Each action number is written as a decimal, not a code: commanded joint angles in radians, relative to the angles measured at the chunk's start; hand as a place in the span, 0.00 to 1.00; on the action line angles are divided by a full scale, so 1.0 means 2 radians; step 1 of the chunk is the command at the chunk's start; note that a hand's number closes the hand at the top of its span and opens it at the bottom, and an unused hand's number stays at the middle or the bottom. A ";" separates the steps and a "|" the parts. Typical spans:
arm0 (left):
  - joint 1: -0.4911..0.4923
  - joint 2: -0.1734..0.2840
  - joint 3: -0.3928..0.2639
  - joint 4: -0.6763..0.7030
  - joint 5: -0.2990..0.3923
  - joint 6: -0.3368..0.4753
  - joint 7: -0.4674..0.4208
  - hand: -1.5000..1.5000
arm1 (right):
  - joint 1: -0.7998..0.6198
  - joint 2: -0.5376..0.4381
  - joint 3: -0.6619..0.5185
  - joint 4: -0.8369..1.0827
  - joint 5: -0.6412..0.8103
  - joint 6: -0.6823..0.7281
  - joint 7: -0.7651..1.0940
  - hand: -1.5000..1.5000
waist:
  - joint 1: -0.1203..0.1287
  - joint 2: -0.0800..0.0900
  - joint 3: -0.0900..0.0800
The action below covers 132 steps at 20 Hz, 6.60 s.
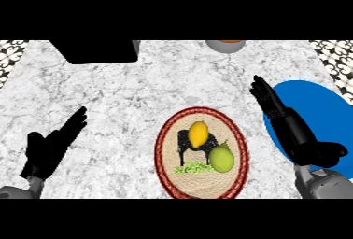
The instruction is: Pick the lemon from the placemat and place it in the plate
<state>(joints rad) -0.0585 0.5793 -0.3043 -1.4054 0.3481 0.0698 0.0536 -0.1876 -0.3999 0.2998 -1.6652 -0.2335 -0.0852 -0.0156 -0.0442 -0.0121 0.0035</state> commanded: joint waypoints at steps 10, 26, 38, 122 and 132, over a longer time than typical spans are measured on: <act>0.000 -0.065 0.017 0.010 -0.027 0.104 0.028 0.50 | -0.082 -0.144 0.062 0.062 0.273 -0.055 0.092 1.00 | 0.034 -0.002 -0.012; -0.005 -0.112 0.006 -0.005 -0.064 0.157 0.052 0.50 | -0.040 0.026 0.115 0.140 0.279 -0.123 0.051 0.00 | 0.028 0.005 -0.003; -0.030 -0.115 0.024 0.012 -0.071 0.148 0.066 0.50 | -0.163 0.016 0.146 0.117 0.259 0.127 0.307 0.00 | 0.025 0.006 -0.002; 0.020 -0.225 0.122 -0.045 -0.203 0.066 0.091 0.50 | -0.014 -0.019 -0.283 0.073 0.505 0.010 0.124 1.00 | 0.024 0.006 -0.002; 0.016 -0.235 0.112 -0.047 -0.217 0.064 0.093 0.50 | -0.058 -0.034 -0.278 0.279 0.500 0.031 0.042 1.00 | 0.027 0.007 -0.001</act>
<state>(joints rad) -0.0330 0.1348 -0.0583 -1.4878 -0.0602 0.1769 0.2412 -0.2884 -0.4756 -0.2584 -1.2531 0.7763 -0.0135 0.1487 0.0100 0.0027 0.0003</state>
